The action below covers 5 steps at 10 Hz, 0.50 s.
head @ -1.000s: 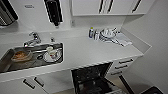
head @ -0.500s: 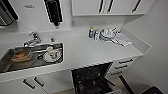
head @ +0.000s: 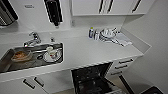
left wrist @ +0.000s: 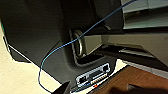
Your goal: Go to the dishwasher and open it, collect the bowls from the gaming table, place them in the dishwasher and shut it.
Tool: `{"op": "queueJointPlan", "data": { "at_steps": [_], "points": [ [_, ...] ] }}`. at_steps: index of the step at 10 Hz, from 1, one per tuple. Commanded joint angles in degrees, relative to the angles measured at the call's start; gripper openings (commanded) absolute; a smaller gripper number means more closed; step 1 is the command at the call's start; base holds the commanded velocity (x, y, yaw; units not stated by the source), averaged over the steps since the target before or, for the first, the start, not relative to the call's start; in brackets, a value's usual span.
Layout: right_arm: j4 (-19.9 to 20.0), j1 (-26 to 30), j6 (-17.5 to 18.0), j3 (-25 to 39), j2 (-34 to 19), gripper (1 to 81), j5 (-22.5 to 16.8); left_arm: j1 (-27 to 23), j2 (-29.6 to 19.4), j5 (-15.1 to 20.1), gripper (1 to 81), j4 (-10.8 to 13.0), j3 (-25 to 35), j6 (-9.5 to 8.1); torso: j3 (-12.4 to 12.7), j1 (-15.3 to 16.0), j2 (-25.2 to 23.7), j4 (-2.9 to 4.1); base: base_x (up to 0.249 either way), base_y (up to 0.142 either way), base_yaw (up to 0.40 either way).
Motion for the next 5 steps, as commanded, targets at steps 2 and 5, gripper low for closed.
{"op": "queueJointPlan", "data": {
  "at_steps": [2, 5],
  "points": [
    [-0.39, 10.33, 1.89, 2.01, -1.49, 1.0, -5.07, 0.48, 0.51, 2.65, 81.1, -0.02, -1.10, 0.26, 0.00, 0.00, 0.00, 0.00, 0.000, 0.000, 0.000],
    [-0.30, 16.32, 2.77, 0.44, 1.49, 1.0, -9.21, 1.27, 4.03, 2.73, 81.1, -0.02, -6.92, 0.26, 0.00, 0.00, 0.00, 0.00, 0.000, 0.000, 0.000]
  ]
}}
